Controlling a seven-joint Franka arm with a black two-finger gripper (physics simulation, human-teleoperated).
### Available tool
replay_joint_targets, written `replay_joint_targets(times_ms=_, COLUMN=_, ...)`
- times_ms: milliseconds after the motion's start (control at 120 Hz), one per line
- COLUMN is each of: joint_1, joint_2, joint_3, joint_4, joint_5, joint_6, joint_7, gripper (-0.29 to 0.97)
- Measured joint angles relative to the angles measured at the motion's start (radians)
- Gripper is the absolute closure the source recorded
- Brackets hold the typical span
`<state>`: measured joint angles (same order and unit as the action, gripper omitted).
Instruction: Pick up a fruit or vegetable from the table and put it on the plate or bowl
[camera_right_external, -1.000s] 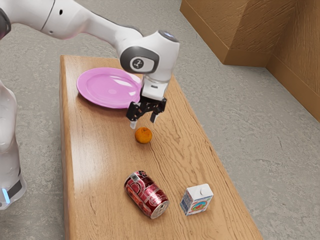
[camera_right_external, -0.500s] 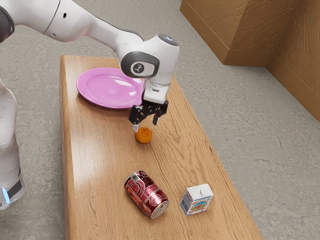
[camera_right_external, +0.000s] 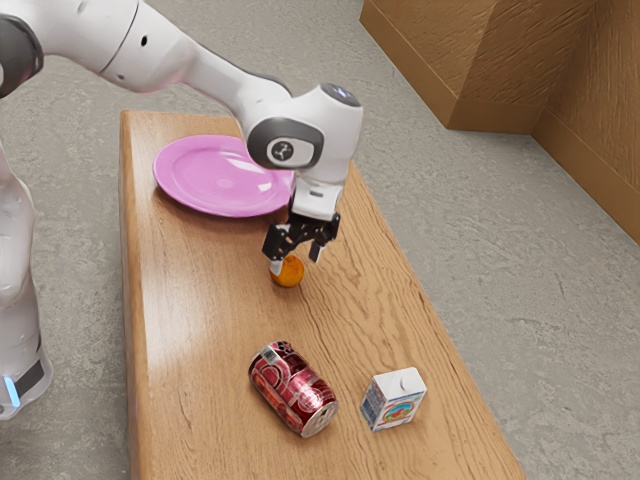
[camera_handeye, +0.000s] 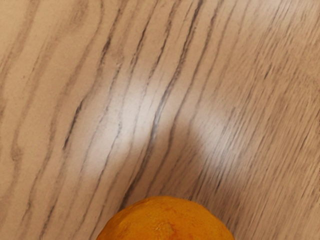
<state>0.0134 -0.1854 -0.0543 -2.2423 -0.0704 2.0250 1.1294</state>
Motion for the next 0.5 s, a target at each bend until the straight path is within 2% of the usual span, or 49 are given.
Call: replay_joint_targets(times_ms=500, joint_1=0.000, joint_2=0.002, joint_3=-0.002, joint_4=-0.017, joint_5=-0.010, joint_6=0.001, joint_7=-0.004, gripper=0.00)
